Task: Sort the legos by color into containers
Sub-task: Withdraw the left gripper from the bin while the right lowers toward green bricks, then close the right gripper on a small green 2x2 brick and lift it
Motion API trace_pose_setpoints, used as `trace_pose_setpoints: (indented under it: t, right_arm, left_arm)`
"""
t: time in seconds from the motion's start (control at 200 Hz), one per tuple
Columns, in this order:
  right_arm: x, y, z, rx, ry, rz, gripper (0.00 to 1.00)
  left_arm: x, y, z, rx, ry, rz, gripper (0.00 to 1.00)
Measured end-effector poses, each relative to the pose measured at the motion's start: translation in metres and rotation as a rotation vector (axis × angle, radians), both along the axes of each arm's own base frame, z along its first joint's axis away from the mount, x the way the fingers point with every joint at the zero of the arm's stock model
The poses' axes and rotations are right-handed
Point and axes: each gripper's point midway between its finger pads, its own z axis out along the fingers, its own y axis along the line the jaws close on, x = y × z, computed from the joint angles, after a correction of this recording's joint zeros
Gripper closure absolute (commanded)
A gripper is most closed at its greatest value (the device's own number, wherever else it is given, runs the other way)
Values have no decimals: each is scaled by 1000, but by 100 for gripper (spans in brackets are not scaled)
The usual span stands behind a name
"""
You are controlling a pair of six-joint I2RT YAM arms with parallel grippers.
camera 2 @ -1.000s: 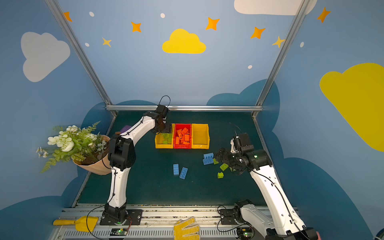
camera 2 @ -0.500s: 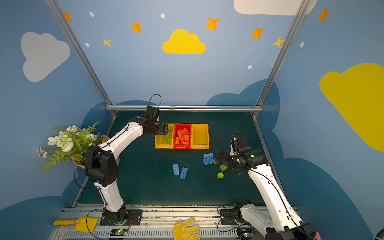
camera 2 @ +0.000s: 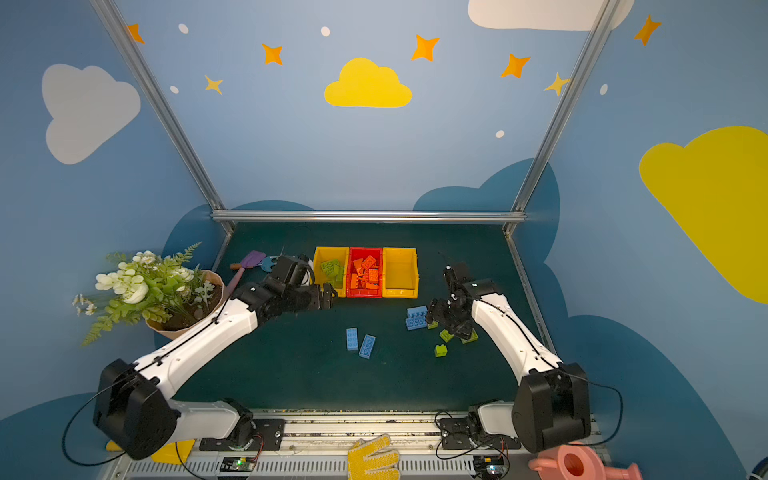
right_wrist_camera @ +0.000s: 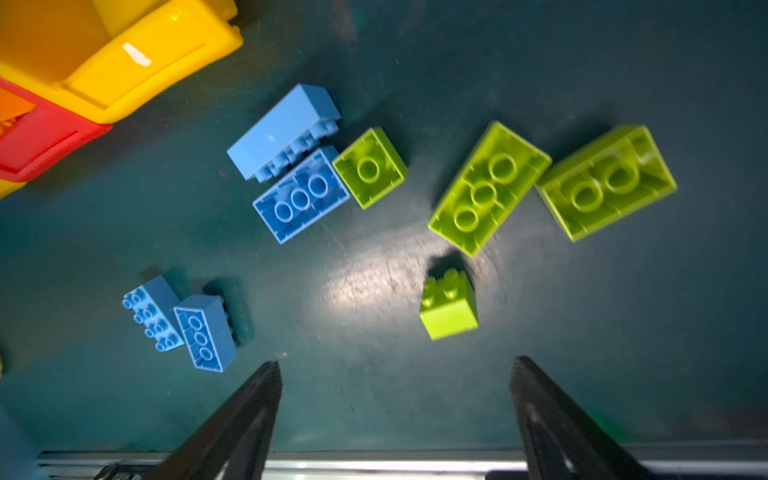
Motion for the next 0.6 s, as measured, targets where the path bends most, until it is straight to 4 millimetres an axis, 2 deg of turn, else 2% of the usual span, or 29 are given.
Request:
trace_pose_setpoints:
  t: [0.085, 0.13, 0.34, 0.455, 0.601]
  right_arm:
    - [16, 1, -5, -21, 5, 16, 27]
    - [25, 0, -9, -38, 7, 20, 27]
    - [63, -10, -29, -90, 35, 9, 43]
    - [77, -13, -44, -112, 68, 10, 44]
    - [79, -12, -57, -119, 101, 14, 44]
  left_arm:
    - [-15, -8, -3, -17, 8, -15, 0]
    - [-20, -10, -3, -23, 12, -15, 0]
    - [-29, -9, 4, -32, -2, 4, 0]
    - [-32, -3, 12, -31, -28, 17, 0]
    - [-36, 6, 18, -22, -58, 37, 0]
